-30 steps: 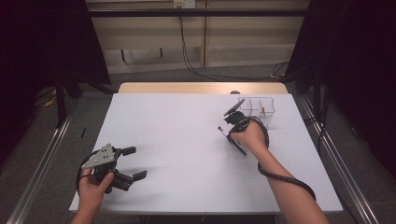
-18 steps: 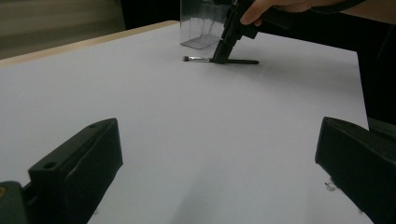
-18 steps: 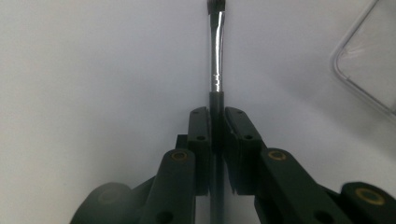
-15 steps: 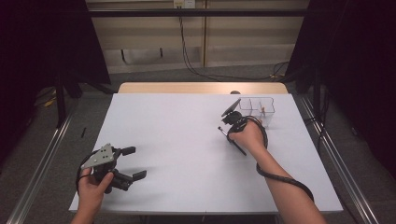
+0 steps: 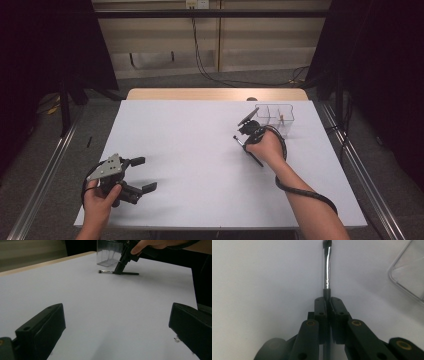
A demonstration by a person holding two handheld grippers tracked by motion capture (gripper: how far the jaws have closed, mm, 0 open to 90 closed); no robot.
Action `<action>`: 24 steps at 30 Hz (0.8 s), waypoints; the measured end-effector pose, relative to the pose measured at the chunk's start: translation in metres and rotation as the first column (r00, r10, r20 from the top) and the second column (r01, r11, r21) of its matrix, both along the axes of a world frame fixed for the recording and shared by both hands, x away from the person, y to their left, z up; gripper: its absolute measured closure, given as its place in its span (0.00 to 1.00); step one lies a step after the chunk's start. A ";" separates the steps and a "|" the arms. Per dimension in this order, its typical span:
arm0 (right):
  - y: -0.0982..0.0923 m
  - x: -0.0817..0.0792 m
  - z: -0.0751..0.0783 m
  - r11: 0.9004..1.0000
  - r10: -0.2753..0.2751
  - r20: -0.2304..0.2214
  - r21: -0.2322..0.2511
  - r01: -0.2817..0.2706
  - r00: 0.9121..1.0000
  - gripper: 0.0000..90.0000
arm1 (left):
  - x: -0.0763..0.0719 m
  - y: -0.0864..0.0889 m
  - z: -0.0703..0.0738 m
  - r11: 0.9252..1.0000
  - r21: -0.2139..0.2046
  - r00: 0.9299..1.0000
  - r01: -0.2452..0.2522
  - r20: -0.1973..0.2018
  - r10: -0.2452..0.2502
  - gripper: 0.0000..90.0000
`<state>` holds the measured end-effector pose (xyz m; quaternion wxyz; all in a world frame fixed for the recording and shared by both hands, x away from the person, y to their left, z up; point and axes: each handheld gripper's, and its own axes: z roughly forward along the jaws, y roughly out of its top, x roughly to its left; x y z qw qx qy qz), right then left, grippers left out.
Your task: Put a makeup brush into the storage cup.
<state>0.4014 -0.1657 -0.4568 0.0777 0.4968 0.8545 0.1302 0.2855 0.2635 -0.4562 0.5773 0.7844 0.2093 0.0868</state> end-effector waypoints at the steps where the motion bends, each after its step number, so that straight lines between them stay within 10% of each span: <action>1: 0.000 0.000 0.000 1.000 0.003 0.002 -0.002 -0.003 1.000 0.94 | 0.000 0.000 0.000 1.000 0.002 1.000 0.001 0.002 -0.001 0.01; 15: -0.008 -0.007 0.011 0.984 -0.038 0.120 0.178 0.017 0.992 0.94 | 0.000 0.001 -0.001 1.000 -0.001 1.000 -0.002 -0.002 0.002 0.01; 24: -0.017 -0.018 0.024 0.951 -0.088 0.285 0.309 -0.005 0.954 0.94 | 0.000 0.000 -0.001 1.000 -0.001 1.000 -0.003 -0.006 0.003 0.01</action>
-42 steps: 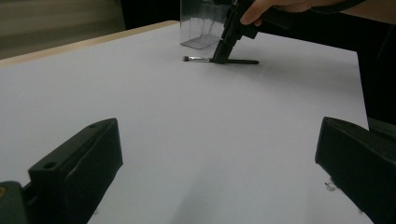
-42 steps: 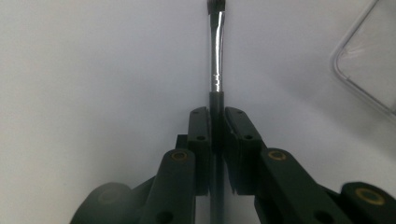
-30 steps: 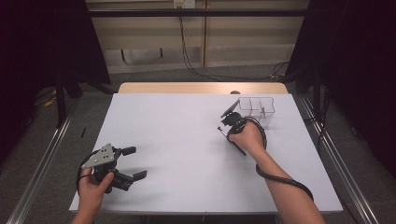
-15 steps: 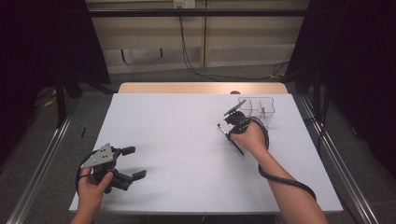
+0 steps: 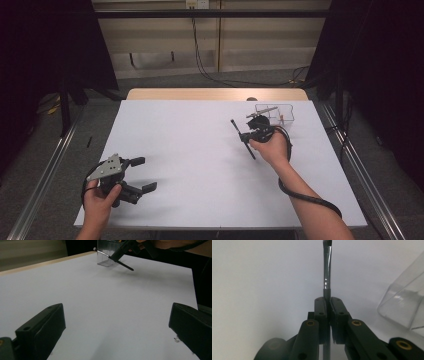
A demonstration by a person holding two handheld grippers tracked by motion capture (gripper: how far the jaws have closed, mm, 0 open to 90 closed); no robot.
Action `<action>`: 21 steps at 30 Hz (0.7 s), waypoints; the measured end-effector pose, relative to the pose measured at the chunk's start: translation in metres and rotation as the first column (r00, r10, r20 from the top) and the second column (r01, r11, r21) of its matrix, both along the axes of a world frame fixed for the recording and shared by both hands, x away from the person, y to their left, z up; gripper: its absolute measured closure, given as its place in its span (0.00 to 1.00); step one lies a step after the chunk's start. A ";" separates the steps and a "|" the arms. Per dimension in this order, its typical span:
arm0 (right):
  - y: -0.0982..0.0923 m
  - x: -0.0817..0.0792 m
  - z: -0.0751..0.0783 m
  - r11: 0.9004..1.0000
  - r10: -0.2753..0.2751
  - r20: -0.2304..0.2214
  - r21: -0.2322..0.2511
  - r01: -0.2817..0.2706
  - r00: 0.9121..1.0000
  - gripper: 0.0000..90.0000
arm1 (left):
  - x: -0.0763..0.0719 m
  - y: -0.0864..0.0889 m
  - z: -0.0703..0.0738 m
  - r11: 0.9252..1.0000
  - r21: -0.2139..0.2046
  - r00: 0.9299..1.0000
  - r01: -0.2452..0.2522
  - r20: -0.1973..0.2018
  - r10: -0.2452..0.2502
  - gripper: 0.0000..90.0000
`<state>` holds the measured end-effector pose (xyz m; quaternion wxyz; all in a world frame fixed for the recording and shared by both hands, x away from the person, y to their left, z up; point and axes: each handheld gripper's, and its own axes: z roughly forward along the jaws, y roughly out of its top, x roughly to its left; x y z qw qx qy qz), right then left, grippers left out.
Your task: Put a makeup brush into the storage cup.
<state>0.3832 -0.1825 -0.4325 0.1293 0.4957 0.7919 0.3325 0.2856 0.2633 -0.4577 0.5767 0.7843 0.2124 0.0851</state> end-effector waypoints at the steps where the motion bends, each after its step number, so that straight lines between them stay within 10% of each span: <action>1: -0.001 -0.001 0.001 1.000 -0.002 0.028 0.014 0.001 1.000 0.94 | 0.000 0.000 0.000 1.000 -0.002 1.000 0.001 0.000 -0.001 0.01; 10: -0.008 -0.011 0.011 0.995 -0.031 0.161 0.103 0.014 0.986 0.94 | 0.000 -0.002 0.000 1.000 -0.003 1.000 -0.001 -0.001 0.001 0.01; 21: -0.015 -0.021 0.019 0.979 -0.077 0.323 0.206 0.010 0.943 0.94 | 0.001 -0.001 0.000 1.000 -0.009 1.000 -0.007 0.001 0.008 0.01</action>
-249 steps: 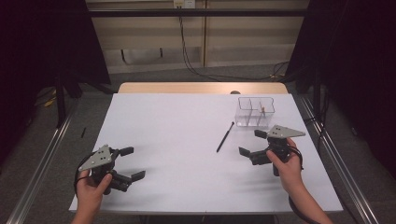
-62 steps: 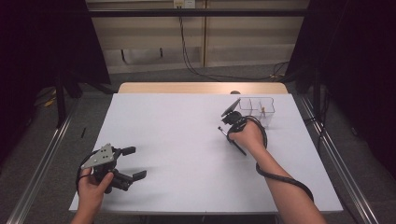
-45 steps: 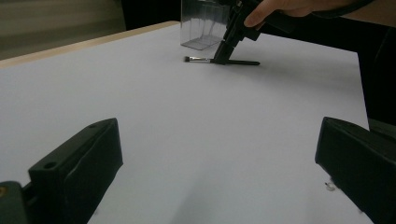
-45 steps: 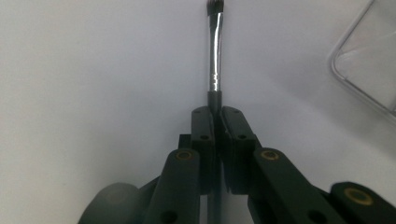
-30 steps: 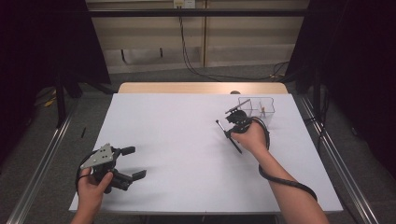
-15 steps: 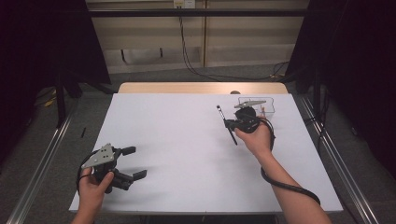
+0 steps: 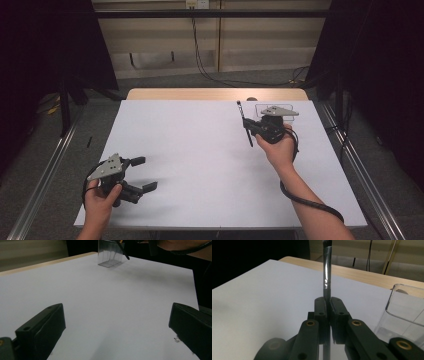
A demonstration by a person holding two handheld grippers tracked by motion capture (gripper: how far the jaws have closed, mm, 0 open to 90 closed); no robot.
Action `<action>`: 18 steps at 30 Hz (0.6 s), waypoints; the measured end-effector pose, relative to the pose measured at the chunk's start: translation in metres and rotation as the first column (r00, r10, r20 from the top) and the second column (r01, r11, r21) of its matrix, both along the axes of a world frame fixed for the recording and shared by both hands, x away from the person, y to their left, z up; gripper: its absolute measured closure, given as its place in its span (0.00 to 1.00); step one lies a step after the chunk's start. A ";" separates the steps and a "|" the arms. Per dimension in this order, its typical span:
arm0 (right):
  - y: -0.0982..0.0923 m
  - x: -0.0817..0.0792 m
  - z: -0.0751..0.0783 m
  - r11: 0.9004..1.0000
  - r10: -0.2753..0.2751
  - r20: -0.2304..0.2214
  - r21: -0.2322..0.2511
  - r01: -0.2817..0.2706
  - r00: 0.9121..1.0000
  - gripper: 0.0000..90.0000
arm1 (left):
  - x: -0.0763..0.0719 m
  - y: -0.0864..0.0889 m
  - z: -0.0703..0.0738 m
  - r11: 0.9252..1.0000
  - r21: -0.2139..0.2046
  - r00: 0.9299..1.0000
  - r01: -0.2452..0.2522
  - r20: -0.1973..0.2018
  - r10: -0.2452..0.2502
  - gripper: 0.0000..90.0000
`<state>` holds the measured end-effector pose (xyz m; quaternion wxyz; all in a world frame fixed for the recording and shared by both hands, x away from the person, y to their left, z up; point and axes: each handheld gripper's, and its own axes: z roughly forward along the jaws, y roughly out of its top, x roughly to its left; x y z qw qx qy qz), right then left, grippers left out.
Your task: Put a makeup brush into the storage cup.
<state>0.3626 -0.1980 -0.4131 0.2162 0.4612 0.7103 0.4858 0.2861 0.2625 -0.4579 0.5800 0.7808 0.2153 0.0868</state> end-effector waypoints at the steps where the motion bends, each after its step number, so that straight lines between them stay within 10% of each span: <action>1: 0.000 -0.001 0.000 1.000 -0.001 0.009 0.002 0.001 1.000 0.94 | 0.000 0.000 0.000 1.000 -0.001 1.000 0.002 0.000 -0.002 0.01; 18: -0.012 -0.010 0.007 0.988 -0.064 0.195 0.148 0.035 0.979 0.94 | 0.000 0.000 0.000 1.000 0.004 1.000 -0.001 0.001 0.001 0.01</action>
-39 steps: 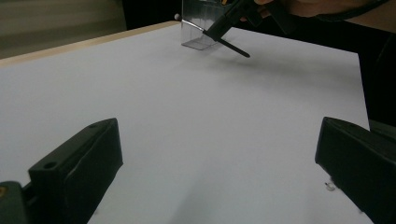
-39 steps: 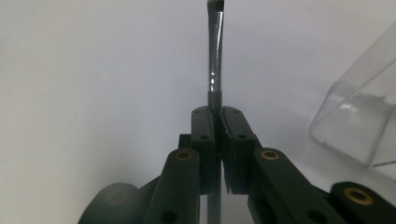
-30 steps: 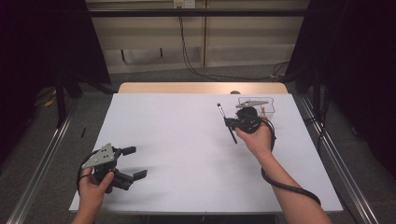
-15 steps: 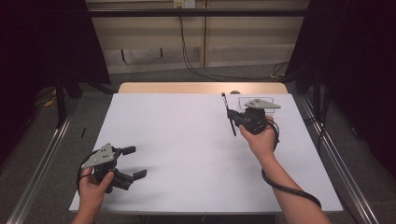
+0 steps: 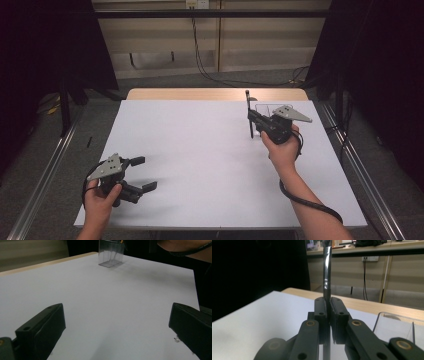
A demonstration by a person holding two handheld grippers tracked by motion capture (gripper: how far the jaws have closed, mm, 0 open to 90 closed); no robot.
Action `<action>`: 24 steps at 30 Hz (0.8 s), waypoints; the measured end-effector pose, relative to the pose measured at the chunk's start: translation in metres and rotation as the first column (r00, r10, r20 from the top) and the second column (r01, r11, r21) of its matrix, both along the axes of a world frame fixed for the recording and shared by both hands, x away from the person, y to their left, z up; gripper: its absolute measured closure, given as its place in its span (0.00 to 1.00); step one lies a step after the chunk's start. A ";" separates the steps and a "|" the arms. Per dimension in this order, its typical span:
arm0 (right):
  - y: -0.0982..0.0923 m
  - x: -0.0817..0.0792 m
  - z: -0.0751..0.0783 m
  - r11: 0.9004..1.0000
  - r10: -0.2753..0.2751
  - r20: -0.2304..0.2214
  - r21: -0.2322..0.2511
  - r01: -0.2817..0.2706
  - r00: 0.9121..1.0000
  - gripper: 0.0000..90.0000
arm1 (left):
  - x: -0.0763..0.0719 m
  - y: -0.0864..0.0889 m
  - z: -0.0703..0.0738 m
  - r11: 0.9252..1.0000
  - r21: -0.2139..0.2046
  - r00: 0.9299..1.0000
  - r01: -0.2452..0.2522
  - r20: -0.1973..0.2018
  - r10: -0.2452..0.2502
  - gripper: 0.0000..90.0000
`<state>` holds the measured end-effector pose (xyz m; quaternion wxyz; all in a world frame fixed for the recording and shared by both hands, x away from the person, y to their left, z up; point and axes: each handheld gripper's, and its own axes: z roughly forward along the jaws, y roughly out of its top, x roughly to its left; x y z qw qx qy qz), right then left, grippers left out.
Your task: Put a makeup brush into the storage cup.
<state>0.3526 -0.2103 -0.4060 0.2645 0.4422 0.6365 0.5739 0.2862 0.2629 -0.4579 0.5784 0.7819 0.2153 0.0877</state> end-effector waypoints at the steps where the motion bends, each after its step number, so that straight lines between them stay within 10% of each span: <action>1: -0.001 0.000 0.001 1.000 -0.001 0.005 0.010 0.001 1.000 0.94 | 0.000 0.000 0.000 1.000 0.000 1.000 0.000 -0.001 0.000 0.01; 24: -0.010 -0.003 0.011 0.997 -0.035 0.095 0.067 0.029 0.995 0.94 | 0.000 0.001 0.000 1.000 -0.005 1.000 -0.003 -0.001 0.003 0.01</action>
